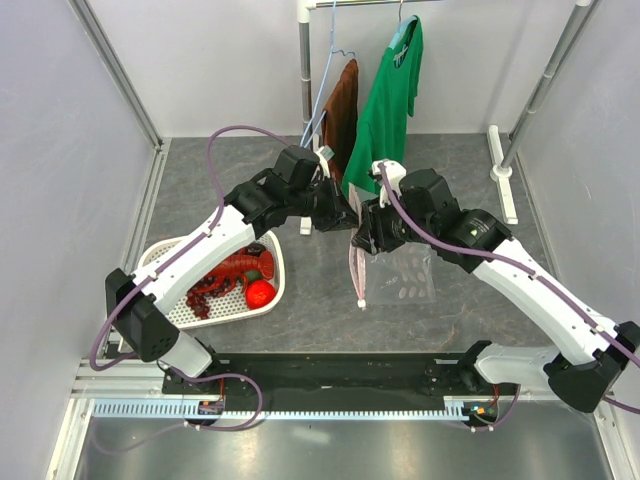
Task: Place the food in the zip-top bag and seal the zipper
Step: Open the zipper of the food storage bag.
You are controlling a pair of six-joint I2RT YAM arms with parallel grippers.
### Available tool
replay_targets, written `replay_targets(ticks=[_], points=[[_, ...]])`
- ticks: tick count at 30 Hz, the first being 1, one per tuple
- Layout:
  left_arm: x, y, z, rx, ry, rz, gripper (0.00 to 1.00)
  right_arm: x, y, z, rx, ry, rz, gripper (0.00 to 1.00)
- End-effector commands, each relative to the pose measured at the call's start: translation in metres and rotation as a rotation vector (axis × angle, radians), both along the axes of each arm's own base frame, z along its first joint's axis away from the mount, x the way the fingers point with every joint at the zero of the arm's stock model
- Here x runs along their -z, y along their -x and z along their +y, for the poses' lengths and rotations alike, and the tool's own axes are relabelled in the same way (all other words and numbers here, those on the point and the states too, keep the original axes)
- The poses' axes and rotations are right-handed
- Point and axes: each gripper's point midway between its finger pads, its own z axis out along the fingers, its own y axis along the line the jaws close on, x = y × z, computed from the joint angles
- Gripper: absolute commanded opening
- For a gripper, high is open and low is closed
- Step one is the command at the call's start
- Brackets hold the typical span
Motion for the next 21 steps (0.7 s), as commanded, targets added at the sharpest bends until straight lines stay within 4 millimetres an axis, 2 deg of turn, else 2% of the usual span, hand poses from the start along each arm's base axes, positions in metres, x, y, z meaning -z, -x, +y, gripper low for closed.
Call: replay_targets(ticks=[1, 2, 4, 5, 6, 9, 11, 15, 17, 21], points=[[-0.026, 0.003, -0.006, 0.008, 0.074, -0.018, 0.02, -0.027, -0.014, 0.003, 0.042, -0.035, -0.074, 0.47], [-0.027, 0.004, -0.006, 0.008, 0.075, -0.019, 0.02, -0.027, -0.014, 0.002, 0.046, -0.030, -0.075, 0.37], [-0.025, 0.004, -0.004, 0.005, 0.069, -0.021, 0.02, -0.027, -0.019, -0.005, 0.082, -0.006, -0.091, 0.25], [-0.021, 0.005, -0.002, 0.001, 0.061, -0.018, 0.02, -0.026, -0.019, -0.009, 0.091, 0.009, -0.092, 0.14], [-0.020, 0.006, 0.001, -0.001, 0.057, -0.026, 0.02, -0.027, -0.018, -0.012, 0.096, 0.018, -0.099, 0.11], [-0.012, 0.002, 0.013, -0.030, 0.031, -0.032, 0.02, -0.025, -0.019, -0.028, 0.133, 0.077, -0.124, 0.08], [-0.003, -0.003, 0.022, -0.051, 0.014, -0.018, 0.02, -0.021, -0.021, -0.040, 0.158, 0.125, -0.138, 0.01], [0.011, -0.005, 0.036, -0.055, -0.024, -0.025, 0.02, -0.019, -0.017, -0.057, 0.169, 0.176, -0.161, 0.00], [0.017, -0.008, 0.043, -0.052, -0.061, -0.062, 0.02, -0.022, -0.013, -0.056, 0.142, 0.157, -0.167, 0.00], [0.040, -0.010, 0.058, 0.003, -0.182, -0.160, 0.02, -0.046, -0.003, -0.056, 0.100, 0.068, -0.195, 0.00]])
